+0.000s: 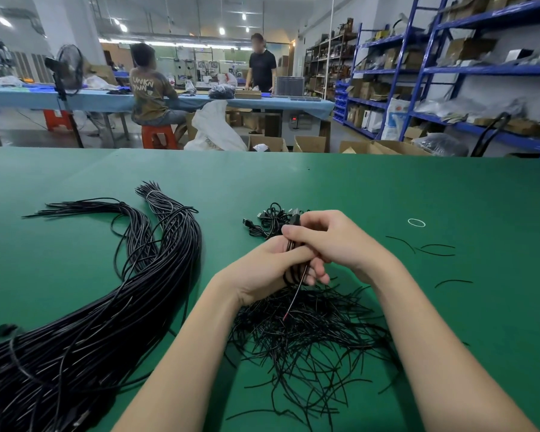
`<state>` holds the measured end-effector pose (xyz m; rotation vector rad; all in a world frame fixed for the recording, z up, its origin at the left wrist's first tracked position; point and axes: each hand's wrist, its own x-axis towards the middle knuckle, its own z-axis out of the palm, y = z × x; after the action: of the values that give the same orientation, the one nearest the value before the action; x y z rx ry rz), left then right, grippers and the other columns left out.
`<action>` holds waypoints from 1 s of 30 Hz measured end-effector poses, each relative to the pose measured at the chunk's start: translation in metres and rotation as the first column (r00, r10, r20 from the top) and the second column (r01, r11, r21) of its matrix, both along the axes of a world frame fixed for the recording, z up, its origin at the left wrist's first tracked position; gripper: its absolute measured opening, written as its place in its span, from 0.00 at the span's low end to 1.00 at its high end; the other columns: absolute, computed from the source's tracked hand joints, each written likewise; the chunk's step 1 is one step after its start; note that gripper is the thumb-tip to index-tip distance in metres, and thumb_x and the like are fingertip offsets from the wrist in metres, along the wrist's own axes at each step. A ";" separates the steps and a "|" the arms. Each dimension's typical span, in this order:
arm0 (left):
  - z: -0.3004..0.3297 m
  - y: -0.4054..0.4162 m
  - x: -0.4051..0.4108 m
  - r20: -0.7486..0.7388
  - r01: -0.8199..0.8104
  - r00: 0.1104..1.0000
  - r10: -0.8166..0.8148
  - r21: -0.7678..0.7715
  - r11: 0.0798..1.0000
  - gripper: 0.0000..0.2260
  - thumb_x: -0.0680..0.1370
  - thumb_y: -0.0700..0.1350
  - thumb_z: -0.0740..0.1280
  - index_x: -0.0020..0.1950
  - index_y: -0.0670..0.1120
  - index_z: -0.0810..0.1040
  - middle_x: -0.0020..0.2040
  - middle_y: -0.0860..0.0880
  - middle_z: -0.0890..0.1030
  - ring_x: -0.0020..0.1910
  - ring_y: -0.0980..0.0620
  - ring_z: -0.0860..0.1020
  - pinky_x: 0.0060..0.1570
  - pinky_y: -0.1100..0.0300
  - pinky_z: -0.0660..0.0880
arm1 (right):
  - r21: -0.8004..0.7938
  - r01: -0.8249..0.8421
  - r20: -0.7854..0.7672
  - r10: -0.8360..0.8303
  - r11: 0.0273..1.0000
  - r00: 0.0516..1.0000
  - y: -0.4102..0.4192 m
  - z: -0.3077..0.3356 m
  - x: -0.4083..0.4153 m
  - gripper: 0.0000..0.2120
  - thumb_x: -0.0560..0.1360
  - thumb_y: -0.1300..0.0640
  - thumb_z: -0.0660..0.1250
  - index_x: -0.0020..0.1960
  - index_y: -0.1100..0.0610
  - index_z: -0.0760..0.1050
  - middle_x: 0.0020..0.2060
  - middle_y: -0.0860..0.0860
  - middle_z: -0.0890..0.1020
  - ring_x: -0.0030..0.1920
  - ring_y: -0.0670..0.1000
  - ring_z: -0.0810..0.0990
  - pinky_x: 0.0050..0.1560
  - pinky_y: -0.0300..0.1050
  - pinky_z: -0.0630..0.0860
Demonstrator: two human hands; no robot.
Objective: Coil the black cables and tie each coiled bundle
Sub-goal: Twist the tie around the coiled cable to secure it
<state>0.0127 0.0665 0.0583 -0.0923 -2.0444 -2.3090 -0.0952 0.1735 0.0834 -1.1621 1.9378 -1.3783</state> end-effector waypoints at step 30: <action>-0.005 0.010 -0.012 0.085 -0.157 0.983 0.161 -0.054 0.986 0.12 0.86 0.48 0.55 0.57 0.45 0.75 0.36 0.51 0.80 0.36 0.52 0.78 0.31 0.63 0.73 | -0.137 0.434 -0.214 -0.455 0.890 0.865 -0.030 -0.032 -0.009 0.26 0.78 0.36 0.65 0.29 0.52 0.66 0.20 0.42 0.67 0.24 0.44 0.67 0.29 0.40 0.64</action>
<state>0.0010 0.0766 0.0532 0.1696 -2.0635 -2.2075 -0.1037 0.1439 0.0514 -0.9905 2.4599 -1.6236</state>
